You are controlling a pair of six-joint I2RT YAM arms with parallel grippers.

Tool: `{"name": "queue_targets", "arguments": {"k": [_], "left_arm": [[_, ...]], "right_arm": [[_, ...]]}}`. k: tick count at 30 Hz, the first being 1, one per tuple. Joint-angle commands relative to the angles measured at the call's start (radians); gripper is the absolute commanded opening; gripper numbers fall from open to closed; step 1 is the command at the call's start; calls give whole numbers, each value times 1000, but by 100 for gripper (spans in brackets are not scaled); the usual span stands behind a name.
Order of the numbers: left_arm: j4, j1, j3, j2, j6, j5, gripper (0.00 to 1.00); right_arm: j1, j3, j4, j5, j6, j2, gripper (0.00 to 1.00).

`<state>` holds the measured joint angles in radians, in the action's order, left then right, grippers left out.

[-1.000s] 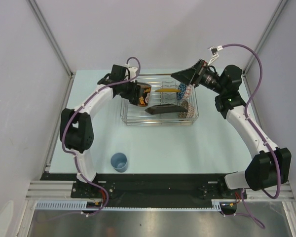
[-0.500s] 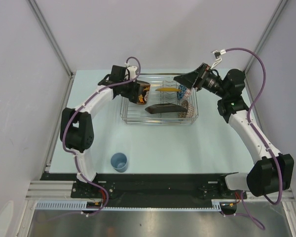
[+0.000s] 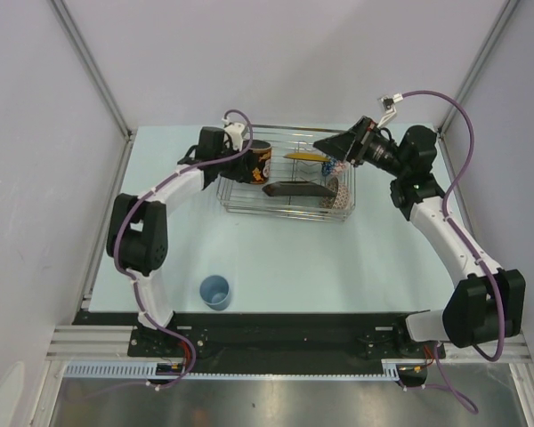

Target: Load the mixed dishes into the dish rack

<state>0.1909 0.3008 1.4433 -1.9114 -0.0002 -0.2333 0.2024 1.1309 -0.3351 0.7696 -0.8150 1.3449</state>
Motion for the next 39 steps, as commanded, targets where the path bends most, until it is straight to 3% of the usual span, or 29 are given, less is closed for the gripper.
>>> {"name": "queue_targets", "arguments": {"k": [1, 7, 11, 13, 17, 20, 27, 30, 34, 39], "left_arm": [[-146, -23, -147, 54, 8, -6, 0], [-142, -32, -189, 45, 6, -35, 2], [-113, -31, -159, 29, -17, -51, 28], [-78, -32, -133, 23, -17, -60, 34], [-30, -32, -98, 15, -14, -58, 54], [8, -31, -70, 8, -15, -67, 56], [57, -31, -12, -17, -6, -48, 50], [73, -31, -4, -14, -1, -28, 40], [87, -29, -6, -1, -1, -6, 14], [93, -29, -6, 9, 34, 15, 0]], "right_arm": [[-29, 4, -50, 23, -15, 20, 100], [-52, 4, -71, 37, -42, 26, 100], [-60, 4, -74, 42, -52, 28, 100], [-61, 4, -70, 45, -52, 28, 100], [-64, 4, -64, 42, -49, 28, 100], [-69, 4, -65, 43, -50, 26, 100], [-67, 4, -67, 48, -53, 31, 100], [-67, 4, -53, 53, -50, 33, 100], [-64, 3, -35, 54, -39, 33, 100], [-43, 3, -4, 48, -13, 34, 100]]}}
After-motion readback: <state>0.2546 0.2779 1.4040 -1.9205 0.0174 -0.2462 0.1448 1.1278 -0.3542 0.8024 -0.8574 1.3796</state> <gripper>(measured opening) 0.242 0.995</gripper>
